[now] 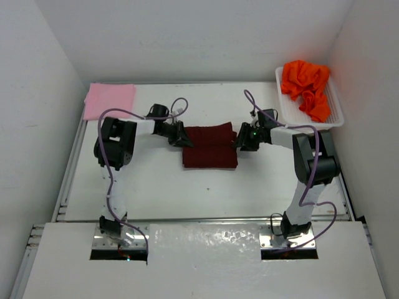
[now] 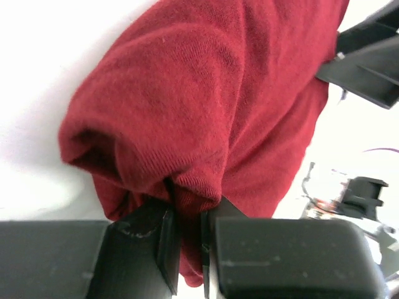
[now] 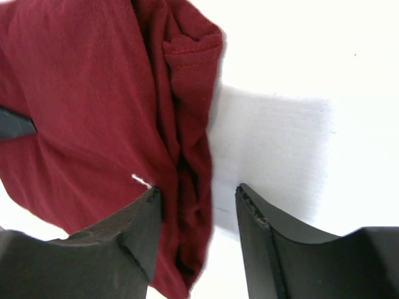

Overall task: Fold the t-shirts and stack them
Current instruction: Put the neatly folded tshirt into the corner of the board with the left arm

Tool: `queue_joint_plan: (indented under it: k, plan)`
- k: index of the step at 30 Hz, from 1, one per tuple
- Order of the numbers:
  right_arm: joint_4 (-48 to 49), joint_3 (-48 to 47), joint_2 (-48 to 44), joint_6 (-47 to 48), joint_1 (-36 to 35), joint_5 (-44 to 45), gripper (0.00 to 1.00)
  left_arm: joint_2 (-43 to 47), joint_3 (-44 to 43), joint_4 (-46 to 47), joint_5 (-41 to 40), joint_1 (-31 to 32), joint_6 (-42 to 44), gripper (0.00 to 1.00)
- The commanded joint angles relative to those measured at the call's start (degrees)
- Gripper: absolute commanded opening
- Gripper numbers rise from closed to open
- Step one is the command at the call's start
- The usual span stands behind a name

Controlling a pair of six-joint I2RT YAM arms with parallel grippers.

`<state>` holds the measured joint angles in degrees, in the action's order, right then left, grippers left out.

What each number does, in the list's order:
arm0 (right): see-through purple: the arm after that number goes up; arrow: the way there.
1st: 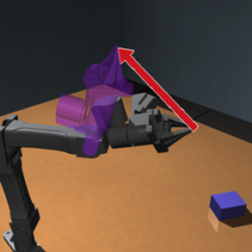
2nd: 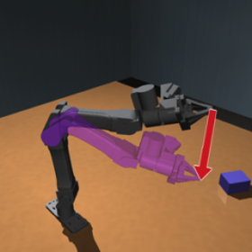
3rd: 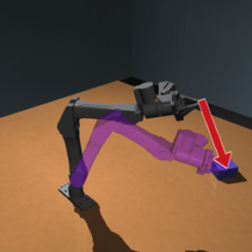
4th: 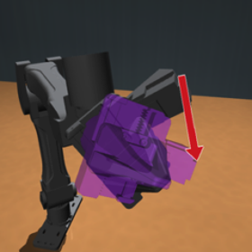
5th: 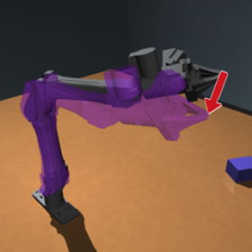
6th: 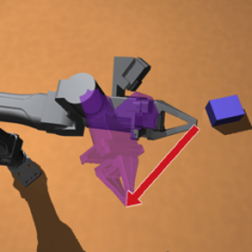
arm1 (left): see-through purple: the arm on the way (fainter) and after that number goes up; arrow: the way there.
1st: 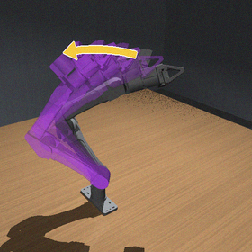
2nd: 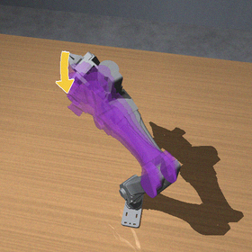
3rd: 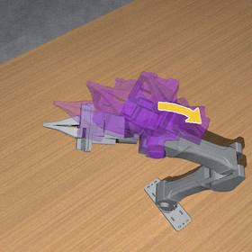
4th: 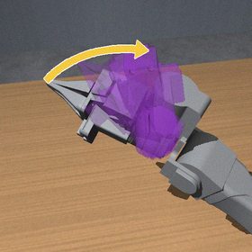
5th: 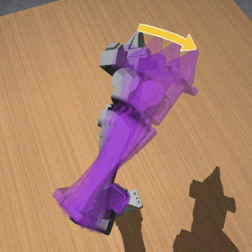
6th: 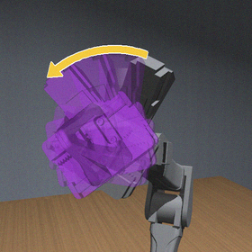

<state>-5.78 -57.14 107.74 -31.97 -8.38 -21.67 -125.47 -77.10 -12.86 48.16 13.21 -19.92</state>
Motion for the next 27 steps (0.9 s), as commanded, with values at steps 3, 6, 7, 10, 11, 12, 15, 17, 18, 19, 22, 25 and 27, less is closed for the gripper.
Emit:
queue_joint_plan:
  k: [3, 6, 7, 10, 11, 12, 15, 17, 18, 19, 22, 25, 27]
  plan:
    - [-6.08, -0.51, -3.23, 5.68, 0.91, 1.45, 0.51, 0.49, -13.40, -15.76, -14.31, -1.52, 17.35, 0.00]
    - [-8.45, -0.86, -6.31, 7.62, 1.00, 2.16, 0.51, -2.31, -24.74, -29.36, -20.55, -3.36, 26.49, 0.00]
    - [-8.72, -0.95, -7.28, 7.88, 1.00, 2.33, 0.51, -4.59, -31.03, -32.11, -21.87, -4.06, 28.34, 0.00]
    - [-9.68, -1.65, -8.34, 8.23, 0.91, 2.51, 0.51, -8.20, -42.03, -38.79, -33.35, -6.70, 34.94, 0.00]
    - [-9.77, -2.09, -8.34, 8.24, 1.00, 2.60, 0.51, -8.65, -43.82, -39.16, -35.48, -6.97, 37.56, 0.00]
    - [-9.95, -2.35, -8.43, 8.32, 1.00, 2.69, 0.51, -8.83, -45.14, -39.08, -37.77, -7.23, 38.81, 0.00]
    - [-10.83, -3.58, -7.81, 8.41, 1.00, 3.04, 0.51, -9.53, -50.06, -37.59, -43.75, -8.55, 41.54, 0.00]
    - [-11.44, -4.38, -7.37, 8.50, 1.00, 3.13, 0.51, -10.14, -52.44, -36.54, -46.30, -8.99, 42.77, 0.00]
    - [-11.71, -4.55, -7.37, 8.59, 1.00, 3.21, 0.51, -10.67, -54.63, -35.92, -48.14, -9.52, 43.12, 0.00]
    - [-12.14, -4.99, -7.37, 8.76, 1.00, 3.21, 0.51, -10.67, -55.52, -35.31, -50.16, -9.87, 43.73, 0.00]
    - [-13.02, -5.26, -7.99, 9.02, 0.91, 3.83, 0.51, -9.10, -56.49, -30.39, -54.31, -11.10, 44.96, 0.00]
    - [-13.90, -5.08, -8.51, 9.46, 0.91, 4.53, 0.51, -7.16, -56.32, -26.43, -56.60, -12.24, 47.25, 0.00]
    - [-14.26, -4.56, -8.95, 9.64, 0.91, 5.06, 0.51, -6.02, -56.58, -25.28, -56.08, -13.12, 48.48, 0.00]
